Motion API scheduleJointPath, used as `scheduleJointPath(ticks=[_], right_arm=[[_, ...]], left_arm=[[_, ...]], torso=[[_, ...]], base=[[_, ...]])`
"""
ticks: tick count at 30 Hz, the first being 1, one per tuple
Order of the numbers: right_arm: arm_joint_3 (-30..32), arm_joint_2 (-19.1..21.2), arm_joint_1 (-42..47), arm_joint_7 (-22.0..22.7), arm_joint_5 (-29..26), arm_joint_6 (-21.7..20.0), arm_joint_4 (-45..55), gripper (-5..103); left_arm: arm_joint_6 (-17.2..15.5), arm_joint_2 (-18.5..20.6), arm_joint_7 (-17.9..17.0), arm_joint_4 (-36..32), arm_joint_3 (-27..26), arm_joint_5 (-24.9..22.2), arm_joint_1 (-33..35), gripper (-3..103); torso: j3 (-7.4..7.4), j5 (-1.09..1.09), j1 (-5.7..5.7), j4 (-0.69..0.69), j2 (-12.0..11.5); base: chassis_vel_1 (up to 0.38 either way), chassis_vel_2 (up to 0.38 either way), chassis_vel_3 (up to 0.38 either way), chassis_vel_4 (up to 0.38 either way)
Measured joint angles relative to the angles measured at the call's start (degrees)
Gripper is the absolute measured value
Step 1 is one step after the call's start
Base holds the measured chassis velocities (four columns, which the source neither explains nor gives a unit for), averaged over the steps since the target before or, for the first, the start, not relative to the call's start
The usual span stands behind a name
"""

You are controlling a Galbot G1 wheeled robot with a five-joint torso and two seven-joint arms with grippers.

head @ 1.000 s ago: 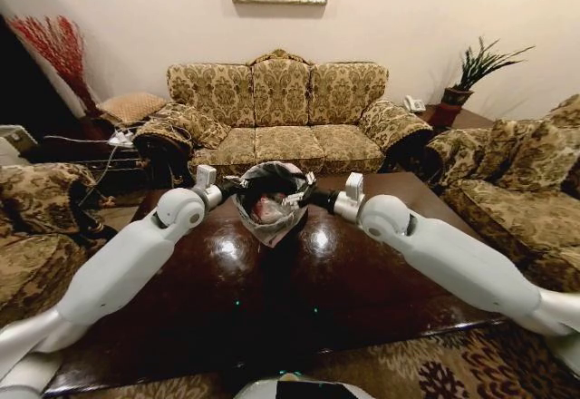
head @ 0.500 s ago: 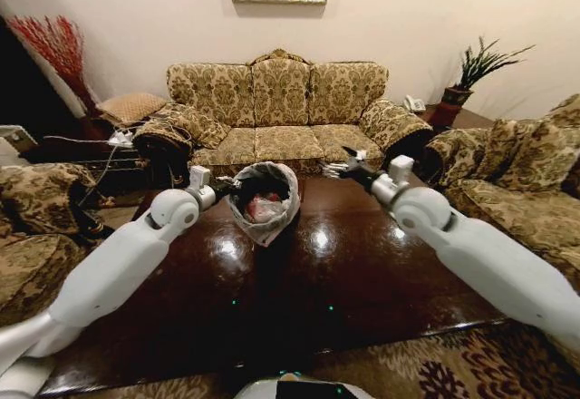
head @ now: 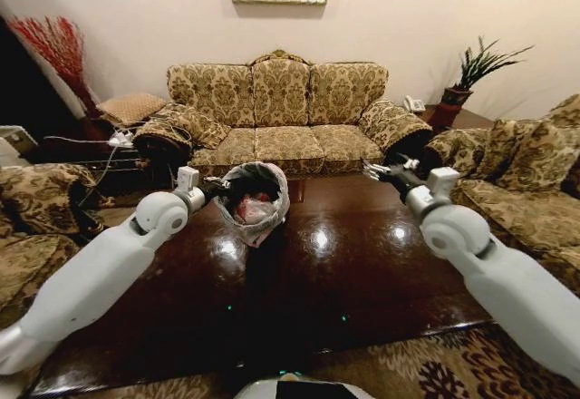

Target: Move to the front of the table and place the trash on the table into the trash bin.

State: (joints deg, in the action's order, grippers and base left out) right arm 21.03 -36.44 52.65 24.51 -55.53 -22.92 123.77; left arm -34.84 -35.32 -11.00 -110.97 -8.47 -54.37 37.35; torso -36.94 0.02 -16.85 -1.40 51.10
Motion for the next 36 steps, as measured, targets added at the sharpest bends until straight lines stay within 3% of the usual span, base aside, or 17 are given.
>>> scheduleJointPath(ticks=[5,11,19,36], right_arm=[[6.7,-0.4,5.9,0.7,0.1,-2.4,3.2,100],[9.4,-0.9,8.8,0.7,0.6,-2.9,5.1,100],[10.0,-1.5,11.0,0.1,2.5,-2.9,6.1,100],[8.6,-1.6,11.6,0.2,3.1,-3.3,6.9,100]], left_arm=[[-0.1,1.1,0.9,0.2,-2.0,0.5,0.8,3],[-0.1,1.4,1.0,-0.6,-3.2,0.4,2.0,3],[-0.4,-0.4,-1.3,-2.1,-3.3,0.1,3.0,3],[-0.4,0.2,-1.3,-4.6,-9.5,0.0,9.5,3]], torso=[[0.0,-0.02,-0.01,-0.02,0.0],[-0.01,-0.01,-0.02,-0.02,0.0],[0.0,-0.01,0.01,0.0,0.0],[0.0,-0.02,-0.02,-0.02,0.0]], base=[[0.0,0.0,0.0,0.0],[0.073,-0.074,-0.084,0.094],[0.175,-0.16,-0.192,0.18],[0.197,-0.207,-0.211,0.205]])
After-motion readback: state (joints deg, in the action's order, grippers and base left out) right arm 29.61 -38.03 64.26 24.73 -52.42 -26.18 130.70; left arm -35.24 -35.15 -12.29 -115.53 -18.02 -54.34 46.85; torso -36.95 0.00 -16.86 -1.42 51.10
